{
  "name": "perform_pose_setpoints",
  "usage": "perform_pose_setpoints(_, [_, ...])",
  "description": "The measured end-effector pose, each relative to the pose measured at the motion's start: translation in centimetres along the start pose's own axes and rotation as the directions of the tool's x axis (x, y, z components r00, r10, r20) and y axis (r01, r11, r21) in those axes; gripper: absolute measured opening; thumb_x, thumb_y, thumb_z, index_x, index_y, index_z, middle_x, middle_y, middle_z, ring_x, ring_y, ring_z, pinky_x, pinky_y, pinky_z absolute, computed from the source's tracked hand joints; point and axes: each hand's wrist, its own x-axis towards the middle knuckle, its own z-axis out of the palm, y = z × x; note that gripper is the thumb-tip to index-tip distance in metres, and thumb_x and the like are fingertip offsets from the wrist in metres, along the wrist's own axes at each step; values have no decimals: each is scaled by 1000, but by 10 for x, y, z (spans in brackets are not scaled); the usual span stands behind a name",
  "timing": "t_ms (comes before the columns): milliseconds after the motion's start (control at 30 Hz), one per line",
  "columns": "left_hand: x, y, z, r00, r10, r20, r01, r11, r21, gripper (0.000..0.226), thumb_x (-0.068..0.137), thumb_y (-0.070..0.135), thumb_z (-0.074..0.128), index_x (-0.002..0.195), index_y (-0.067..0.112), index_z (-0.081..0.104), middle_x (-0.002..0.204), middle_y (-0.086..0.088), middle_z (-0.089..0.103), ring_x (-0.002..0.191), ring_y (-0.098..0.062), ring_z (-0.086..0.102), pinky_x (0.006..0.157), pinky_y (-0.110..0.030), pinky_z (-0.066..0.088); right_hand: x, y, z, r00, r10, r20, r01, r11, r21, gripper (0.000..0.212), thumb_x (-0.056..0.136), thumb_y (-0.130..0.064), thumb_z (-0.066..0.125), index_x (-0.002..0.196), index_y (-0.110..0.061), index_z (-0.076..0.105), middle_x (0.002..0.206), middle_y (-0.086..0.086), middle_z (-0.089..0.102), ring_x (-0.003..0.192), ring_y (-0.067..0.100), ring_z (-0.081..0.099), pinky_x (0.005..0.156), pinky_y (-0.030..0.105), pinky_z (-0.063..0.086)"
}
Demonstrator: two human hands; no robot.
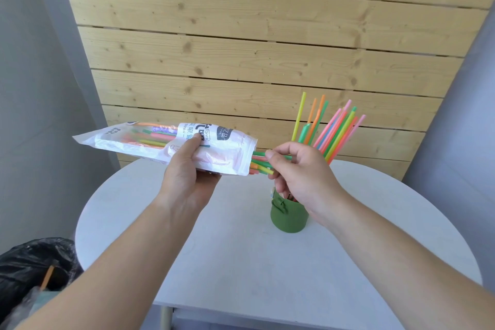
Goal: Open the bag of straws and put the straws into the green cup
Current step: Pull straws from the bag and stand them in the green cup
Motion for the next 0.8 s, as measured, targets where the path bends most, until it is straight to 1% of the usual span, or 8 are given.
perform_pose_setpoints(100, [2, 3, -2, 1000, 11, -6, -12, 1000, -11, 15, 101, 10, 61, 115, 9, 66, 128, -12, 73, 119, -28, 71, 106, -51, 52, 2, 0, -3, 999, 3, -43, -2, 1000, 25, 9, 97, -20, 63, 93, -12, 66, 61, 1, 61, 43, 11, 50, 43, 23, 42])
perform_pose_setpoints(200, [3, 5, -3, 1000, 24, -11, -25, 999, -30, 17, 101, 10, 60, 117, 10, 64, 133, -13, 70, 121, -28, 70, 107, -54, 51, 3, -1, -7, 996, 25, -88, -17, 996, 90, 10, 96, -21, 64, 96, -11, 66, 62, 3, 60, 44, 12, 49, 44, 26, 42])
perform_pose_setpoints(267, [3, 4, -3, 1000, 19, -9, -19, 999, -32, 16, 101, 11, 60, 117, 10, 65, 126, -11, 74, 119, -27, 71, 106, -52, 52, 2, -1, -6, 997, 37, -73, -29, 994, 109, 15, 94, -26, 67, 96, -12, 66, 62, 2, 61, 45, 13, 49, 45, 26, 41])
perform_pose_setpoints(367, [2, 2, -2, 1000, 3, -6, -3, 1000, -22, 14, 101, 11, 60, 114, 10, 66, 109, -9, 77, 114, -26, 73, 106, -51, 53, -1, -1, -4, 999, 20, -37, -18, 999, 45, 13, 93, -25, 68, 93, -12, 67, 60, -1, 62, 44, 12, 51, 44, 23, 42])
perform_pose_setpoints(433, [2, 3, -2, 1000, 6, -10, -6, 1000, -25, 15, 101, 11, 61, 115, 10, 66, 110, -8, 77, 113, -25, 74, 106, -50, 53, -1, -3, -6, 998, 2, -60, -1, 1000, 23, 10, 94, -22, 67, 91, -13, 68, 61, 0, 62, 45, 11, 51, 44, 24, 43])
perform_pose_setpoints(533, [3, 8, -5, 999, 27, -26, -28, 999, -29, 15, 101, 11, 61, 115, 11, 66, 116, -8, 77, 113, -24, 74, 105, -49, 53, 5, -10, -17, 995, -26, -101, 31, 998, 51, 9, 94, -19, 67, 89, -12, 68, 60, 0, 60, 44, 11, 49, 44, 24, 42])
perform_pose_setpoints(600, [4, 10, -5, 999, 32, -39, -34, 999, -36, 15, 101, 11, 61, 115, 11, 66, 119, -8, 77, 112, -24, 74, 104, -49, 54, 9, -16, -31, 994, -44, -97, 50, 997, 58, 9, 93, -17, 68, 88, -9, 68, 57, -1, 60, 44, 10, 48, 44, 25, 42])
perform_pose_setpoints(800, [3, 12, -4, 998, 40, -54, -42, 998, -38, 10, 102, 11, 59, 110, 11, 65, 105, -7, 78, 106, -24, 76, 104, -49, 54, 17, -24, -69, 996, -55, -68, 54, 998, -30, 9, 94, -14, 67, 89, -6, 70, 58, 1, 61, 44, 9, 50, 44, 23, 43])
